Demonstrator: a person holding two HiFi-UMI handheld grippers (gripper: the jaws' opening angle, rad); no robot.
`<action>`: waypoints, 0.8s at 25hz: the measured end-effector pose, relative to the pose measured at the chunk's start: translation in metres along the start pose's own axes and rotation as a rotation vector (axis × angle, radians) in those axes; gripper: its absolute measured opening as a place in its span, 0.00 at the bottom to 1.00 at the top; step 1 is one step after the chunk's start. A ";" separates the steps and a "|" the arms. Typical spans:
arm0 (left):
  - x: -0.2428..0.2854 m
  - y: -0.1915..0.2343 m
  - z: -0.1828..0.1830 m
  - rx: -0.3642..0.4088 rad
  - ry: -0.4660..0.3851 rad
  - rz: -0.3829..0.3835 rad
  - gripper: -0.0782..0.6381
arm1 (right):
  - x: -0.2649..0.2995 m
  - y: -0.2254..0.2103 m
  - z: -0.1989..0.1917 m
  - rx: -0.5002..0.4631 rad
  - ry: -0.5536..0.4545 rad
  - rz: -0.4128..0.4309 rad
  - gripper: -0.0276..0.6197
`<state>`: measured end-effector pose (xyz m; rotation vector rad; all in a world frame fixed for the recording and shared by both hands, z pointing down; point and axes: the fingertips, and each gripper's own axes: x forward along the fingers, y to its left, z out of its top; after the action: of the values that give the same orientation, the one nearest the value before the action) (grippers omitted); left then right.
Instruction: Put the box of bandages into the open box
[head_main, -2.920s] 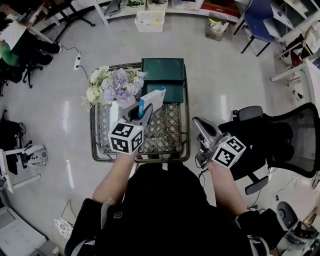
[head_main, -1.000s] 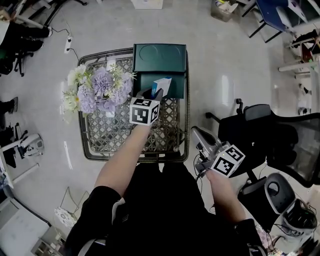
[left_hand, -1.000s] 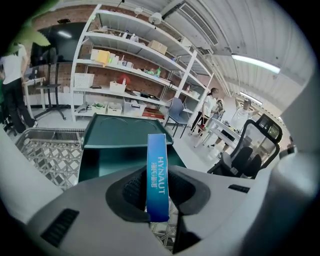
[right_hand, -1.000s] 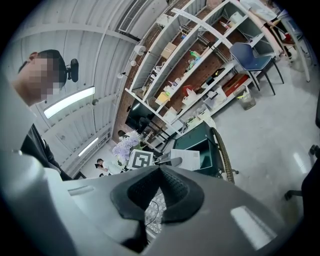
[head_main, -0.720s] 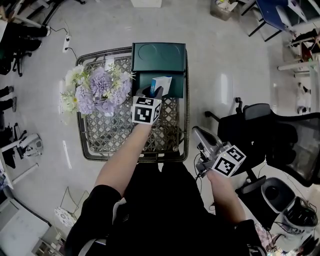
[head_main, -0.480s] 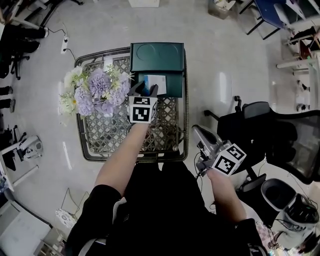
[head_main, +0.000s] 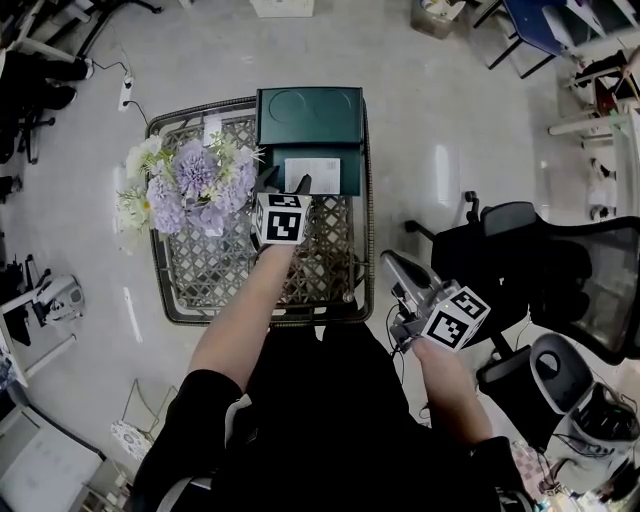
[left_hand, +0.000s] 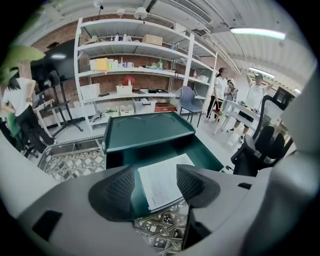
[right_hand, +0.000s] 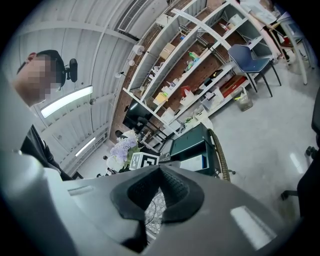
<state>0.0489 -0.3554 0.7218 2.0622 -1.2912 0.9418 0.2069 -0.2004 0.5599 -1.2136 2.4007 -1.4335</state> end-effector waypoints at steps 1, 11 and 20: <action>-0.001 0.002 0.000 -0.001 -0.006 0.005 0.46 | 0.000 0.000 0.000 -0.001 0.000 0.001 0.06; -0.038 -0.017 0.018 -0.012 -0.112 -0.050 0.46 | 0.002 0.013 0.003 -0.030 -0.008 0.024 0.06; -0.099 -0.028 0.025 -0.013 -0.197 -0.100 0.33 | -0.002 0.060 0.029 -0.131 -0.050 0.077 0.06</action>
<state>0.0512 -0.3088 0.6273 2.2319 -1.2731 0.6987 0.1865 -0.2053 0.4969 -1.1546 2.5119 -1.2270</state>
